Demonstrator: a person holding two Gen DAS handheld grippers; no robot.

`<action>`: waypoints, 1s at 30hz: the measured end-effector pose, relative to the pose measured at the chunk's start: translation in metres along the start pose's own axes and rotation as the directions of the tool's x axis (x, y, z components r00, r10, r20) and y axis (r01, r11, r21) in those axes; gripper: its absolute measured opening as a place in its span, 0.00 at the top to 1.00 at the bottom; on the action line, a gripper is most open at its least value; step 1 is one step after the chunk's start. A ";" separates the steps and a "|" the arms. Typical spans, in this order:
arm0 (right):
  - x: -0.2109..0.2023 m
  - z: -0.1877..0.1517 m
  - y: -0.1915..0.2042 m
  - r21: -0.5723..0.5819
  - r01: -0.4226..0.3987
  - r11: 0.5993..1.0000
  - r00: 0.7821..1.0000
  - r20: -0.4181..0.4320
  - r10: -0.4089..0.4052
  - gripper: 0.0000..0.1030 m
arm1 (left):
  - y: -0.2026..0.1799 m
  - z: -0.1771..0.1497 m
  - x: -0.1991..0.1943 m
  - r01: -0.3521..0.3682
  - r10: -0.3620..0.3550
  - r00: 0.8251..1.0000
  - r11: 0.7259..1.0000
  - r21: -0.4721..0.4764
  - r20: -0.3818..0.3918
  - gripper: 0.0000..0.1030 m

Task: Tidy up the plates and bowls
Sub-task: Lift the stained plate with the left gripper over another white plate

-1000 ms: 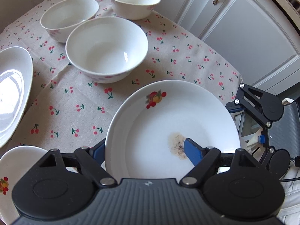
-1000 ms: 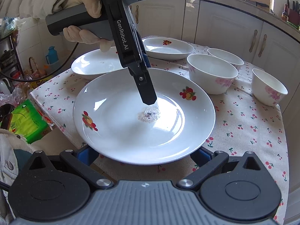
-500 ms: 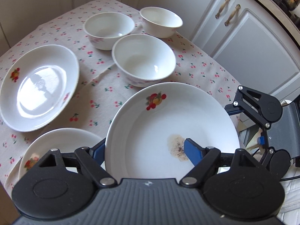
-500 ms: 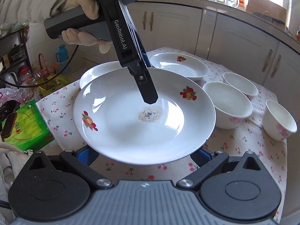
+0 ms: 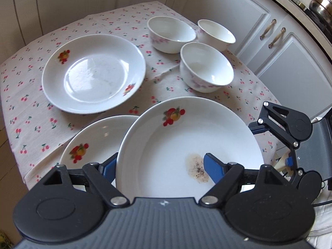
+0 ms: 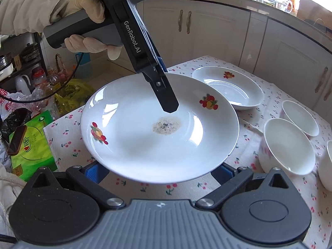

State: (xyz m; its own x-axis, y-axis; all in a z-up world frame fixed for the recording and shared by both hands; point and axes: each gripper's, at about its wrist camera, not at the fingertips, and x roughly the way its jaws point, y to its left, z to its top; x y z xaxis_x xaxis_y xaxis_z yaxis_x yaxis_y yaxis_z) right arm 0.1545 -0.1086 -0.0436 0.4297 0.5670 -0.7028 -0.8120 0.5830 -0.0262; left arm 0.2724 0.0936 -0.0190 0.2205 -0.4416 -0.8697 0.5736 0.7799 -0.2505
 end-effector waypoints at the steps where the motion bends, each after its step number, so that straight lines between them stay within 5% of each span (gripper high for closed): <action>1: 0.004 0.002 0.000 0.001 -0.004 1.000 1.000 -0.005 0.004 0.00 | 0.004 -0.002 0.000 -0.001 0.001 1.000 1.000 -0.005 0.000 0.19; 30: 0.027 0.030 0.018 0.003 0.018 1.000 0.996 -0.082 -0.018 0.00 | 0.045 -0.014 0.020 0.019 -0.020 1.000 0.999 -0.050 -0.007 0.19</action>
State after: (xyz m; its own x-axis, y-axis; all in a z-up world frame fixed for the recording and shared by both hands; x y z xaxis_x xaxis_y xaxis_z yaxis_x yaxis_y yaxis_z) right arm 0.1636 -0.0649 -0.0417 0.4101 0.5072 -0.7580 -0.8029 0.5951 -0.0362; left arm 0.2911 0.1260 -0.0535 0.2039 -0.4538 -0.8675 0.5378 0.7924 -0.2880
